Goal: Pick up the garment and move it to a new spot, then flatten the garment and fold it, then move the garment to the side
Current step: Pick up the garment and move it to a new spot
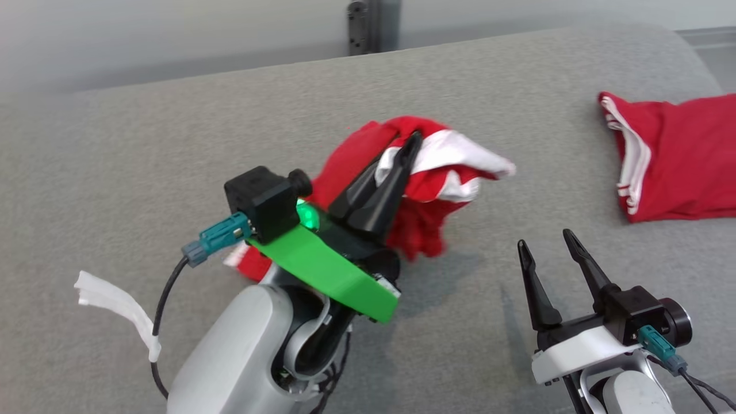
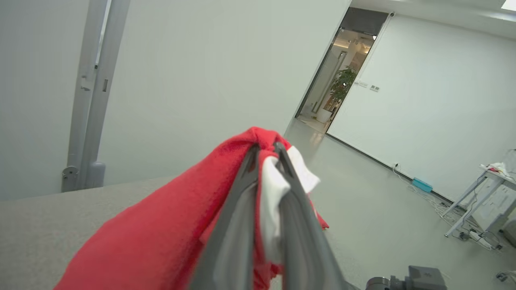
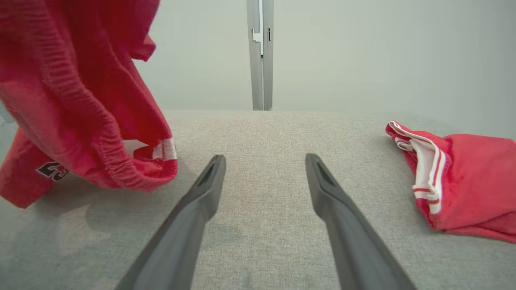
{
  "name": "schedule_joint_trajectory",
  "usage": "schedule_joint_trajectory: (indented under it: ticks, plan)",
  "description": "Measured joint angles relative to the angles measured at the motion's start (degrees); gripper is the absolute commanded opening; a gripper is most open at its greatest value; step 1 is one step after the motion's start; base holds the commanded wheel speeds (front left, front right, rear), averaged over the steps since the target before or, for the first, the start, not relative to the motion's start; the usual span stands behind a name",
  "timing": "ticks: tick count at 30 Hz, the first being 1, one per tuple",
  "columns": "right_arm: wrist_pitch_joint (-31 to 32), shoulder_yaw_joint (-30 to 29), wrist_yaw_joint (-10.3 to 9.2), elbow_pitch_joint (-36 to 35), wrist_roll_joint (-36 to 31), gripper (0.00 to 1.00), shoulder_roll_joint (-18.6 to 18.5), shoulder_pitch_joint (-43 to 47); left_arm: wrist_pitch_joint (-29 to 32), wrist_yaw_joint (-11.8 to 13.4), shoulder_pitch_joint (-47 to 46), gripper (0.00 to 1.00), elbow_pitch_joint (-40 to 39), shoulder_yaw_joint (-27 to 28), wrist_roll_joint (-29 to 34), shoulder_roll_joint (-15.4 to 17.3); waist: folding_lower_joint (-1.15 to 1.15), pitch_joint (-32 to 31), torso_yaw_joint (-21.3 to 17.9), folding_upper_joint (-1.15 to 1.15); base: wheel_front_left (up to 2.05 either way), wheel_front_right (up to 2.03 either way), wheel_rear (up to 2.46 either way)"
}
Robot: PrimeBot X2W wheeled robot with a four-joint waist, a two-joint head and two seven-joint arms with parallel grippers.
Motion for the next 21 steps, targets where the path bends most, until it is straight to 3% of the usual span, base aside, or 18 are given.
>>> schedule_joint_trajectory:
  ticks: [7, 12, 15, 18, 19, 21]
  plan:
    - [0.0, 0.0, 0.0, 0.0, 0.8, 1.0, 0.2, 0.1, 2.0, 3.1, -1.6, 0.0, -2.1, 0.1, -3.6, -1.3, 0.0, -0.5, -5.7, 0.0, 0.0, 0.0, 0.0]
    - [0.0, -0.3, 0.0, 0.0, 1.9, 1.0, 0.2, 0.2, 2.1, 5.1, 0.5, 0.0, 7.2, 1.1, -0.8, 2.8, 0.0, 0.0, -7.9, 0.0, 0.0, 0.0, 0.0]
    - [0.0, -0.7, 0.0, 0.1, 2.1, 1.0, 0.2, 0.2, 2.2, 4.9, 3.0, 0.0, 14.7, 1.8, -2.6, 3.3, 0.0, 0.6, -7.9, 0.0, 0.0, 0.0, 0.0]
    - [0.0, -0.9, 0.0, 0.3, 2.1, 1.0, 0.2, 0.3, 0.5, 2.3, 4.3, 0.0, 21.7, 3.6, -6.3, 2.7, 0.0, 0.7, -7.2, 0.0, 0.0, 0.0, 0.0]
    - [0.0, -0.9, 0.0, 0.4, 2.1, 1.0, 0.3, 0.3, -0.2, 1.4, 4.6, 0.02, 24.2, 4.1, -7.5, 2.5, 0.0, 0.7, -7.0, 0.0, 0.0, 0.0, 0.0]
    - [0.0, -1.1, 0.0, 0.5, 2.0, 1.0, 0.2, 0.3, -2.6, 0.1, 4.7, 0.47, 28.2, 4.4, -7.4, 2.4, 0.0, 0.7, -6.3, 0.0, 0.0, 0.0, 0.0]
